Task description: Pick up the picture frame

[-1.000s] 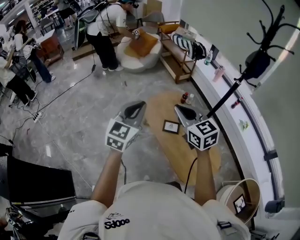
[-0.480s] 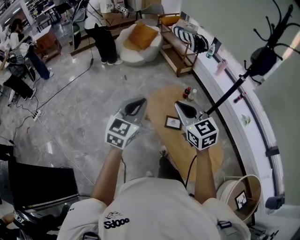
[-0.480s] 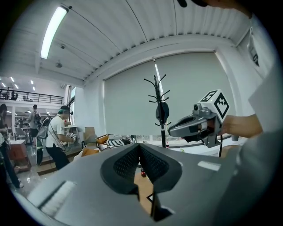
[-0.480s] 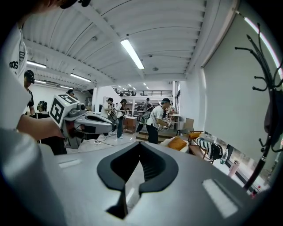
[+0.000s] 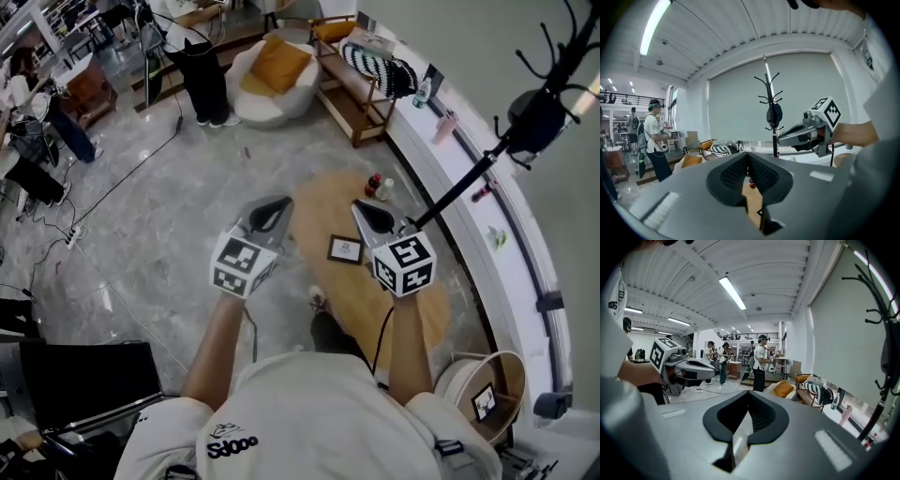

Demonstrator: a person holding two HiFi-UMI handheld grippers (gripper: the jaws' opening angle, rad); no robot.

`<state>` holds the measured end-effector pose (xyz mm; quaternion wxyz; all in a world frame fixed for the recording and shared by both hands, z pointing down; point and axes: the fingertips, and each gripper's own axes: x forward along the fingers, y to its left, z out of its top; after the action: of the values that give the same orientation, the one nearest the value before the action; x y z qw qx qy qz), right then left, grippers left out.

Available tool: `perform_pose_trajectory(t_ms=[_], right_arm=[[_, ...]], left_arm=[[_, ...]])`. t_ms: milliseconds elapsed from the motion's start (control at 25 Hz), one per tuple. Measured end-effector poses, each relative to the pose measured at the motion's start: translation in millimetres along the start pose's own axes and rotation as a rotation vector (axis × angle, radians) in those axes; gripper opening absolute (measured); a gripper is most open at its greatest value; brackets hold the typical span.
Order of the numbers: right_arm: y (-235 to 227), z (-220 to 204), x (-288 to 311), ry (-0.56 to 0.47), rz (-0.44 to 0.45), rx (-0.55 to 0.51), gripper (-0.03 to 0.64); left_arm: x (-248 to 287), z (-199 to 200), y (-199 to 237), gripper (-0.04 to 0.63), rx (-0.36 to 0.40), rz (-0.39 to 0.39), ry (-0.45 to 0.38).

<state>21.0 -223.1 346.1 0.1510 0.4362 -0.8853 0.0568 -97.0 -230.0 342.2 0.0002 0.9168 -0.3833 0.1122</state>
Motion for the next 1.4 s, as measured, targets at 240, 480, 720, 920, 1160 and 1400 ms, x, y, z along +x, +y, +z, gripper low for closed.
perform_pose_trajectory(t_ms=[240,480,720,920,1160,1400], right_arm=[[-40.6,-18.6,19.7,0.031,-0.027,0.057,0.003],[-78.7,-52.9,36.8,0.092,-0.051,0.117,0.003],[-112.0,-97.0,53.6,0.162,-0.082,0.167,0.005],[-133.2,-143.1,62.6,0.227,-0.096,0.222,0.004],[-153.1,-201.9,75.2,0.301,-0.125,0.306,0.006],[-165.4,-252.6,91.6,0.366,-0.146,0.382,0.044]], left_arm=[[47.8,-11.8,5.6,0.009,-0.01,-0.042,0.033],[96.5,-38.3,6.8,0.009,-0.045,-0.079,0.088],[140.1,-69.9,5.1,0.011,-0.095,-0.106,0.153],[174.1,-105.8,0.4,0.016,-0.13,-0.124,0.215],[210.7,-159.1,-8.5,0.025,-0.173,-0.163,0.304],[238.9,-208.8,-18.0,0.041,-0.203,-0.206,0.368]])
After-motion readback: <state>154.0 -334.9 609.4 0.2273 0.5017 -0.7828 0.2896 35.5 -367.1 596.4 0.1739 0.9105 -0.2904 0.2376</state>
